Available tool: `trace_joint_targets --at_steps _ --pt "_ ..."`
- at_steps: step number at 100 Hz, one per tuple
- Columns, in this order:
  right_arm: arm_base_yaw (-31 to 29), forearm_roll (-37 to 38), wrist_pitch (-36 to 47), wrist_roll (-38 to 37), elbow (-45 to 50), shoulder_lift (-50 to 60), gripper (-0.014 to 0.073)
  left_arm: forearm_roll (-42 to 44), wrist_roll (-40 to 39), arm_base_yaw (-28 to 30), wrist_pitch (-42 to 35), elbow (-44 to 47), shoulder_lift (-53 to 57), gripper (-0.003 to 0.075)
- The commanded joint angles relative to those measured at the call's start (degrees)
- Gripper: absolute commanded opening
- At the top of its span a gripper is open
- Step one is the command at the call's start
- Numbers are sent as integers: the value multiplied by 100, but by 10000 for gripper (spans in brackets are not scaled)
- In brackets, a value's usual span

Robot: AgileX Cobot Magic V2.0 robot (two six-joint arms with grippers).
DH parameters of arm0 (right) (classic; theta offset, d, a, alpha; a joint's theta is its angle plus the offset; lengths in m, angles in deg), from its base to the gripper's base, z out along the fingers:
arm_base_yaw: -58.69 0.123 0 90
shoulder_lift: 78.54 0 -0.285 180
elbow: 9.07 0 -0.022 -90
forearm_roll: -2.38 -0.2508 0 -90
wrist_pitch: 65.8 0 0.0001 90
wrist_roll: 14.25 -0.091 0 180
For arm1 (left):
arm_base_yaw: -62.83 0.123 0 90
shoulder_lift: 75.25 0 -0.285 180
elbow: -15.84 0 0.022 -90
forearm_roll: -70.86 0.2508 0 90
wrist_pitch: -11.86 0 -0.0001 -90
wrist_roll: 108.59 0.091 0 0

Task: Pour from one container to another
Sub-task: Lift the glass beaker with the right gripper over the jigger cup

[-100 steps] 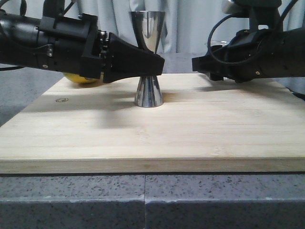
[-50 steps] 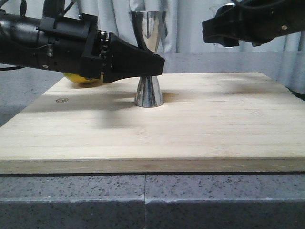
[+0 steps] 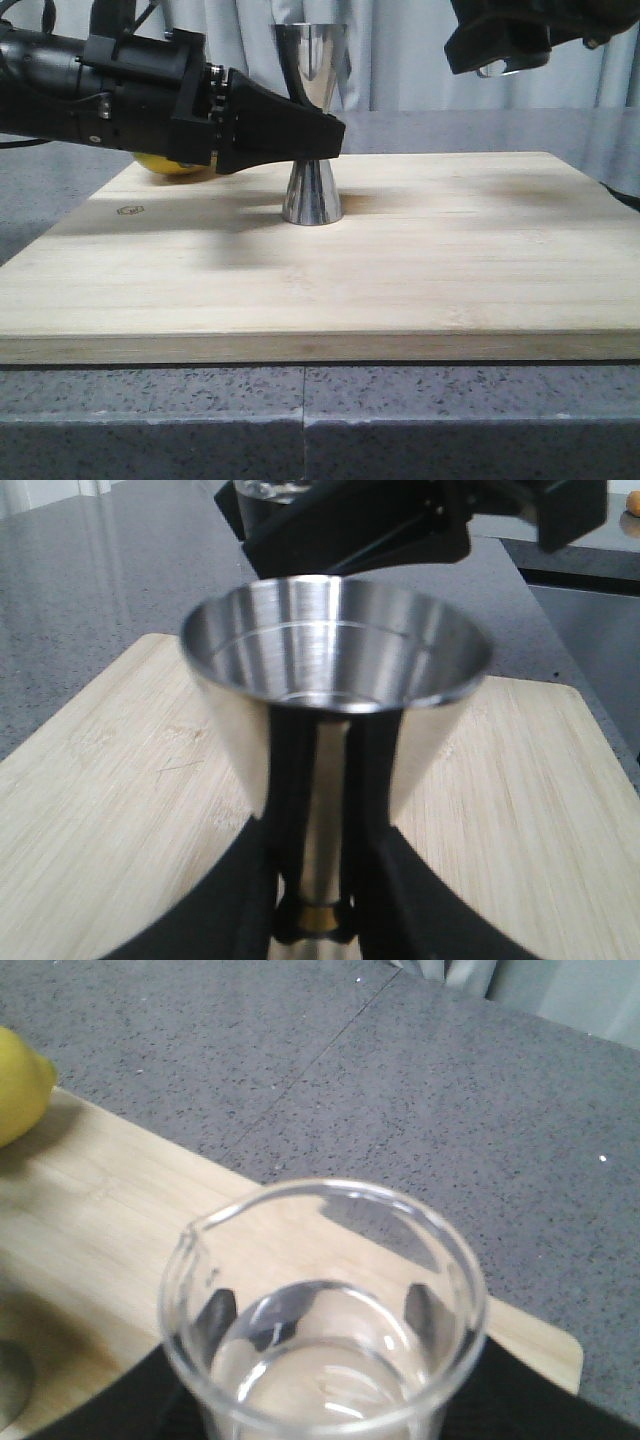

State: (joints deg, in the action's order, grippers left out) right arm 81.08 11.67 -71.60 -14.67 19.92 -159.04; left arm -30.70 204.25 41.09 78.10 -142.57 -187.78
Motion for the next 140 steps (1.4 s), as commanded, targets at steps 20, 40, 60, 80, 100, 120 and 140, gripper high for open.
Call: trace_joint_targets --at_steps 20,40,60,80,100,120,140 --pt "546 44 -1159 42 -882 266 247 -443 -54 -51 601 -154 236 81" --pt "912 44 -1417 401 -1109 266 247 -443 -54 -51 601 -154 236 81" --pt "1177 44 -1337 771 -1137 255 247 -443 -54 -51 601 -154 236 81" --pt "1272 150 -1079 812 -1137 255 247 -443 -54 -51 601 -154 236 81" --pt "1272 429 -1072 836 -1270 216 247 -443 -54 -51 601 -154 236 81" --pt "1326 649 -1507 1148 -1640 -87 247 -443 -54 -51 601 -154 236 81" --pt "1457 950 -1544 1355 -1737 -272 247 -443 -54 -51 601 -154 236 81"
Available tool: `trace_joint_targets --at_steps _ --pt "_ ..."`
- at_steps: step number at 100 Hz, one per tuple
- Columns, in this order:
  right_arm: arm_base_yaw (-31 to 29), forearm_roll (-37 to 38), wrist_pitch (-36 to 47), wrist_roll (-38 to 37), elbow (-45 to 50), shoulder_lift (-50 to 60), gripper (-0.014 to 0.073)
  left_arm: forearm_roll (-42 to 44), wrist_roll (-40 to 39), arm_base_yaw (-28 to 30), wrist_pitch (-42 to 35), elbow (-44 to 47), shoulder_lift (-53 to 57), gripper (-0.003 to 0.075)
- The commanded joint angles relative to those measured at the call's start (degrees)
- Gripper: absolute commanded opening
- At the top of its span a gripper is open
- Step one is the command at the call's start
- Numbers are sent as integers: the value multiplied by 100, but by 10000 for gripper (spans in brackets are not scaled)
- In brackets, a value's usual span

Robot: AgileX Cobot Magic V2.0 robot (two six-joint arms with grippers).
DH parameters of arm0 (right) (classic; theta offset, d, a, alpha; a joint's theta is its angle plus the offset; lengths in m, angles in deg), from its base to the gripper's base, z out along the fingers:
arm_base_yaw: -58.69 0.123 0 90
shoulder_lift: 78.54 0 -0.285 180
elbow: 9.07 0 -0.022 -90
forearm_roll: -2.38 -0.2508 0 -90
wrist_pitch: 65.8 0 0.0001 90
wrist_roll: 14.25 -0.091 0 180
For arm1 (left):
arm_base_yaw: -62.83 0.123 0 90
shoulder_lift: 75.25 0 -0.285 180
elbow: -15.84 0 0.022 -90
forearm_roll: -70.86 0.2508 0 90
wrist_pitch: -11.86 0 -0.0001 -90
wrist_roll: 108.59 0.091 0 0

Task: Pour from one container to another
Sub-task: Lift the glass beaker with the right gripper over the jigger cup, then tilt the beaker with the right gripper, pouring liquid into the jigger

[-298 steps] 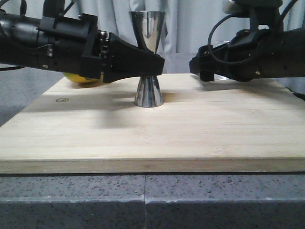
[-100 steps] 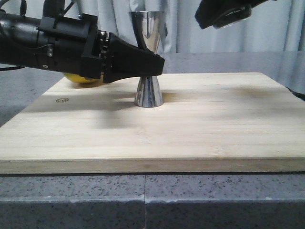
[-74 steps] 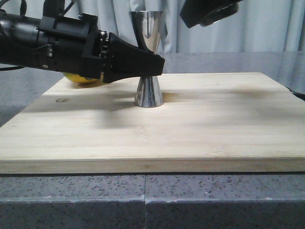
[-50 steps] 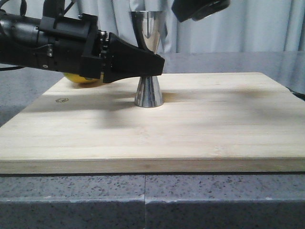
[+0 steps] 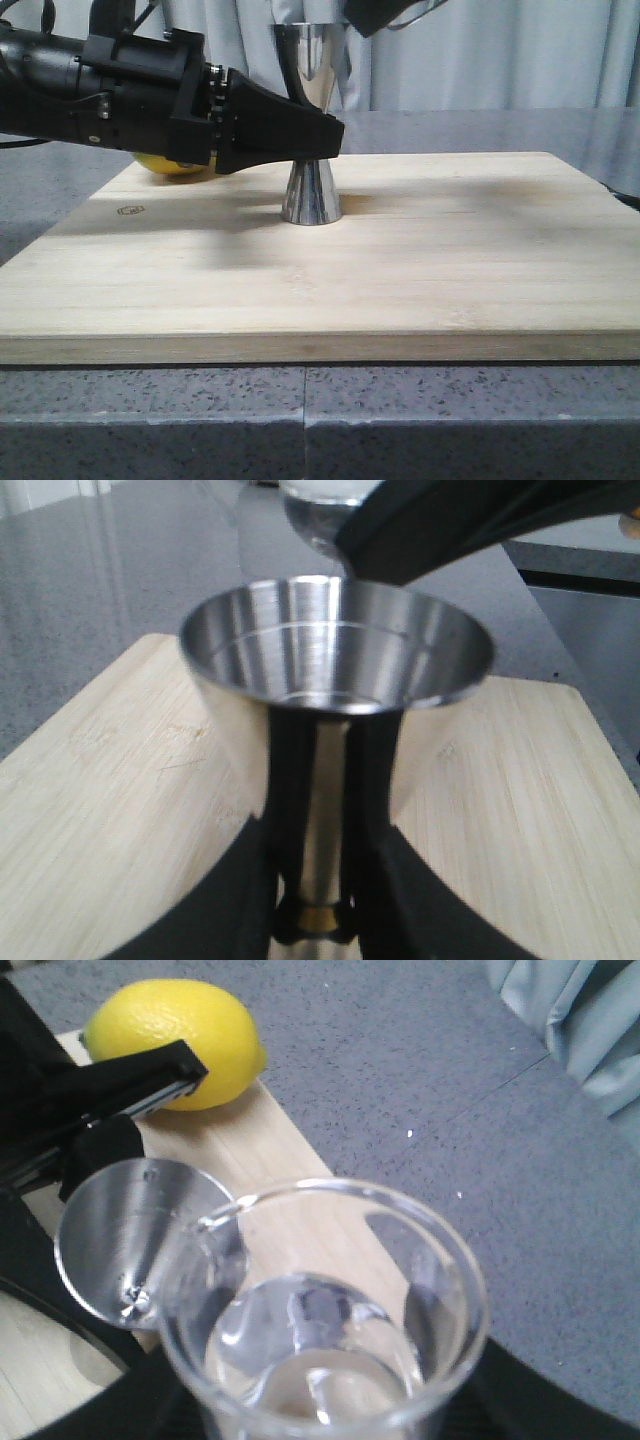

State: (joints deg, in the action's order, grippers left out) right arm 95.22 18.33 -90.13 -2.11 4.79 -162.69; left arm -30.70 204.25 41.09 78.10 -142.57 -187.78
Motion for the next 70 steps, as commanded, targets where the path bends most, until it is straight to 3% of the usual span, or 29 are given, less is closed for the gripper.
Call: trace_joint_targets --at_steps 1,70 --pt "43 309 309 99 -224 93 247 -443 -54 -51 601 -154 236 81" --pt "43 1094 357 99 -234 93 247 -443 -54 -51 588 -154 236 81"
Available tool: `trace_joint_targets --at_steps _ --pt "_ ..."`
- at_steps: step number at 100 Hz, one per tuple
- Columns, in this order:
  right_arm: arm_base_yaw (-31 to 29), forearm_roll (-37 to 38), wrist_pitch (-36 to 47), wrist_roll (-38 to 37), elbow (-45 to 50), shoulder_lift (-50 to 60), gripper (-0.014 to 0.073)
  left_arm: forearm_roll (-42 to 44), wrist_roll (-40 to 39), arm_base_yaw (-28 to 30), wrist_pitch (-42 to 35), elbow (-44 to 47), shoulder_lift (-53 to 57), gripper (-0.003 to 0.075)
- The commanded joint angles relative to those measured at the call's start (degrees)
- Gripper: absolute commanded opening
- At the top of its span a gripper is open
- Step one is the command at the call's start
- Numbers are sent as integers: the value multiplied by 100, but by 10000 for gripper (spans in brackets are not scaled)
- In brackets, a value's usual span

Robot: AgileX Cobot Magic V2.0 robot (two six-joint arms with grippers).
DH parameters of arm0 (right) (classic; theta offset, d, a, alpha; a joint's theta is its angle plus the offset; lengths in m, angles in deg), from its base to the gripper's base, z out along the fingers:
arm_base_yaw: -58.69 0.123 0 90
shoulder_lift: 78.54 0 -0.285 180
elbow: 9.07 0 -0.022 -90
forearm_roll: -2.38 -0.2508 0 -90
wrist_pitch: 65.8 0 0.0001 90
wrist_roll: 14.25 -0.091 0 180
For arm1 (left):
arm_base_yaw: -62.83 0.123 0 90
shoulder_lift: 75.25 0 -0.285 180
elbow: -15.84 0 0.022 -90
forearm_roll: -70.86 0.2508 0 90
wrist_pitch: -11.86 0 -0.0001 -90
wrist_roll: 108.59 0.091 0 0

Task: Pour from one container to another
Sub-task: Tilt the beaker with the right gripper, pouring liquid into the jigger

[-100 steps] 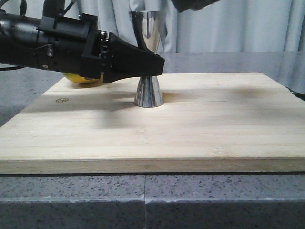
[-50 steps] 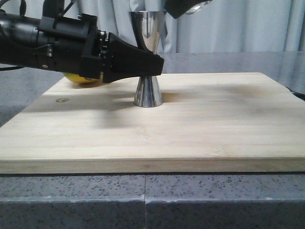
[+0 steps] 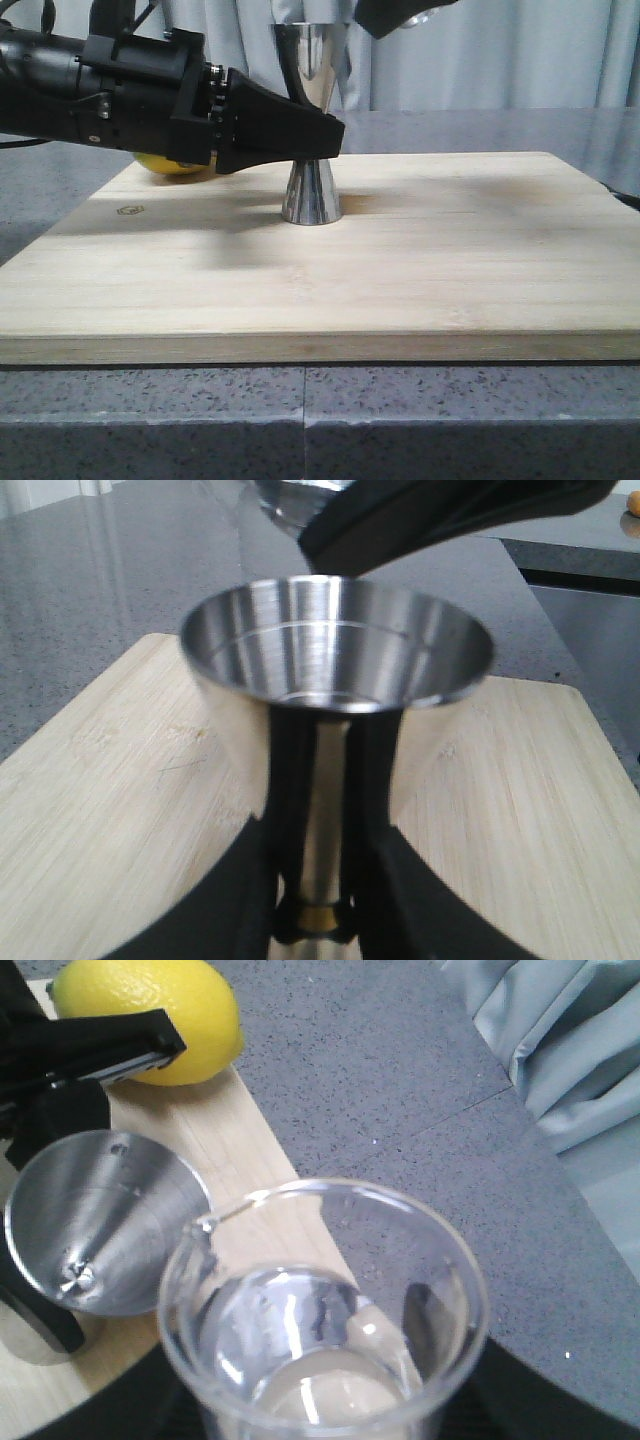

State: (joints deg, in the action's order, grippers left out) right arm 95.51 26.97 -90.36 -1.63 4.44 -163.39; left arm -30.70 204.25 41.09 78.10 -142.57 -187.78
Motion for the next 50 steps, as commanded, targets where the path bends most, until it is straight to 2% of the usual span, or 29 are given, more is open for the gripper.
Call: trace_joint_targets --at_steps 1,50 --pt "14 240 381 51 -198 163 247 -443 -54 -51 588 -154 236 81" --pt "34 564 413 51 -198 -72 247 -443 -54 -51 588 -154 236 81"
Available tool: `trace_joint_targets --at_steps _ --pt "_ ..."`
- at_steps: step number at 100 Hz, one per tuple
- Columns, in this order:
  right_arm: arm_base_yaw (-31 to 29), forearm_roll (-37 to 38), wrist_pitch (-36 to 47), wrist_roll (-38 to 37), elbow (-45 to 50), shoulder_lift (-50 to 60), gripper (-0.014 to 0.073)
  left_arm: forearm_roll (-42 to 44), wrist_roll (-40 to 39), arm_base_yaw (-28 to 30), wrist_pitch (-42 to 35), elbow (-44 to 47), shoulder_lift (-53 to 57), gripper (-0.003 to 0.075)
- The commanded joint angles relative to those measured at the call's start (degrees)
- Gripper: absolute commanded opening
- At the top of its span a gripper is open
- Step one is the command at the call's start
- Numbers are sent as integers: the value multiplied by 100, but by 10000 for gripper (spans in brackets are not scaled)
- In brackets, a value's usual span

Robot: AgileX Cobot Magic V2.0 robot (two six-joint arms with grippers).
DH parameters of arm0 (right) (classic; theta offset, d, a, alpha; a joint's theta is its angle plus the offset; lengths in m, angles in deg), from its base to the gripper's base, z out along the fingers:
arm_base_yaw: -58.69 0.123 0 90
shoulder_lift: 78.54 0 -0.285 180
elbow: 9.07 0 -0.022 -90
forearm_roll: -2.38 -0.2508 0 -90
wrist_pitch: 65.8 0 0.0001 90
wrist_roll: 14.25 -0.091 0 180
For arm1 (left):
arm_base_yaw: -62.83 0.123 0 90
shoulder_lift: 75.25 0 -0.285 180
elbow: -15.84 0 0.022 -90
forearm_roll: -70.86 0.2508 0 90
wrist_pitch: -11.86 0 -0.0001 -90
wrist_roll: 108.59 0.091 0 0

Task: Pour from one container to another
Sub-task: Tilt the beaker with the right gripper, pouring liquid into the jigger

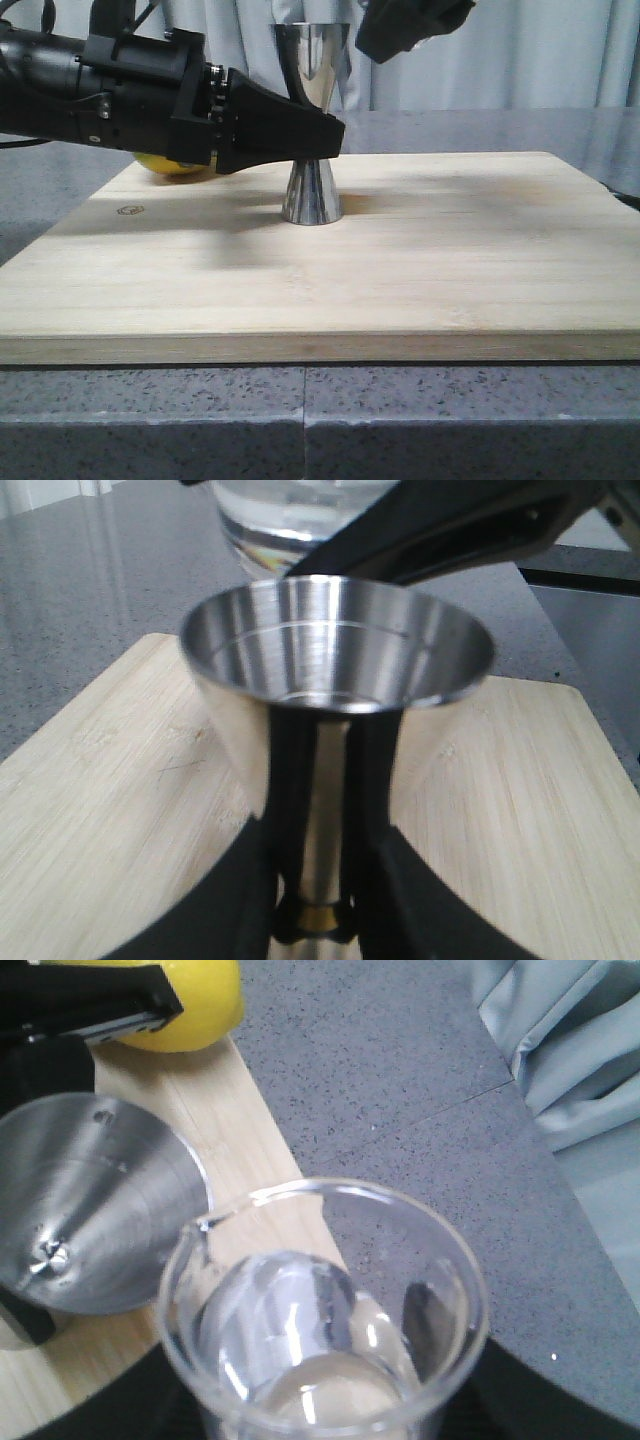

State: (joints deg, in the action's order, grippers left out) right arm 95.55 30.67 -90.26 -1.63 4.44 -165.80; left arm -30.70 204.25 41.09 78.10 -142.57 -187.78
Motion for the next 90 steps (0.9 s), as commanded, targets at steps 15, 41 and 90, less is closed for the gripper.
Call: trace_joint_targets --at_steps 15,41,90 --pt "186 519 361 51 -198 169 247 -443 -54 -51 588 -154 236 81" --pt "243 754 260 51 -198 169 247 -443 -54 -51 588 -154 236 81" --pt "246 1419 343 51 -198 169 247 -443 -54 -51 588 -154 236 81"
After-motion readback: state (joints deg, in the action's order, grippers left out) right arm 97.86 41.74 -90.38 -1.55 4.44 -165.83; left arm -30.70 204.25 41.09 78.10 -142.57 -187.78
